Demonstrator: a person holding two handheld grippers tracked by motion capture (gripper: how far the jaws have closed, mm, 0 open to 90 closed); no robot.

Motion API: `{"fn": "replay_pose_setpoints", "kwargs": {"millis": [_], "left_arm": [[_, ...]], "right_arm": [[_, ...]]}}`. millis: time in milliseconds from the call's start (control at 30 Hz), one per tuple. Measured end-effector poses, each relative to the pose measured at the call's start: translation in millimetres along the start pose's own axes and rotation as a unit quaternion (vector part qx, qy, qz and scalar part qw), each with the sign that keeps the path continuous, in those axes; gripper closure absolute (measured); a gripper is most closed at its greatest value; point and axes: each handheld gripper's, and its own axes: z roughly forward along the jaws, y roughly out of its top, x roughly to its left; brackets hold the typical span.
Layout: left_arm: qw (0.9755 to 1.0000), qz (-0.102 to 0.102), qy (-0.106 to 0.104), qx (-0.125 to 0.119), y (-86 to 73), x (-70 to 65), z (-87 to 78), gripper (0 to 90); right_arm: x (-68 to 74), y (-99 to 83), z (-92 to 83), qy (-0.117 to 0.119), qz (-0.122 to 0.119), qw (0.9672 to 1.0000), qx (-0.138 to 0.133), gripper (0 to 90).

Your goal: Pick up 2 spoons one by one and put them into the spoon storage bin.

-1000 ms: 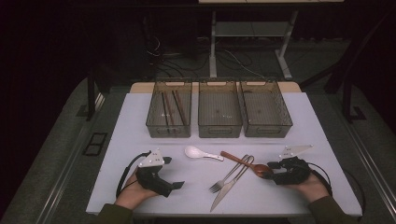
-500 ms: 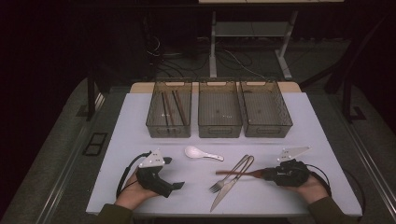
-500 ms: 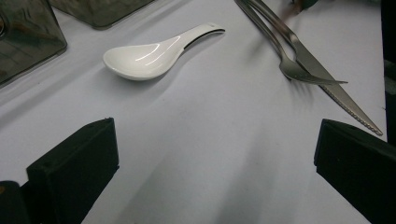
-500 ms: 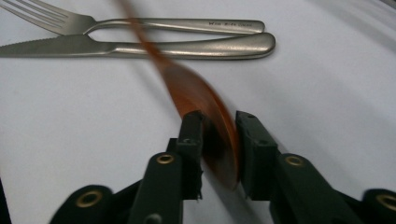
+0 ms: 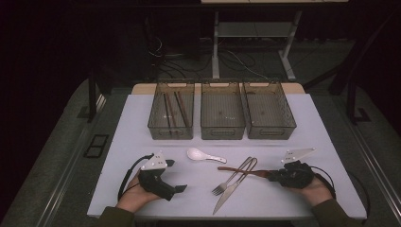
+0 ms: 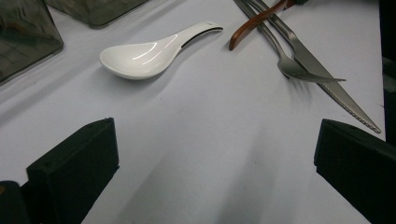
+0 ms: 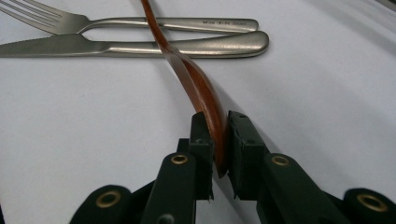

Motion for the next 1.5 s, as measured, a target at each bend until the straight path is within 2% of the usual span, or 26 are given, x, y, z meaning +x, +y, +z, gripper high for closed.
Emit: {"fn": "replay_pose_setpoints", "kwargs": {"millis": [267,767,1500], "left_arm": [[1.0000,0.001,-0.007,-0.003,0.1,-0.2,0.2,0.0],[1.0000,0.000,-0.008,-0.003,0.4,0.0,0.4,0.0],[1.0000,0.003,-0.009,-0.001,1.1,-1.1,1.1,0.0]], "right_arm": [[-1.7,0.1,-1.9,0.008,0.009,0.9999,-0.005,81.0],[-5.6,1.9,-13.0,0.011,0.032,0.9983,-0.048,81.0],[-17.5,8.7,-30.0,-0.048,0.072,0.9917,-0.095,81.1]]}}
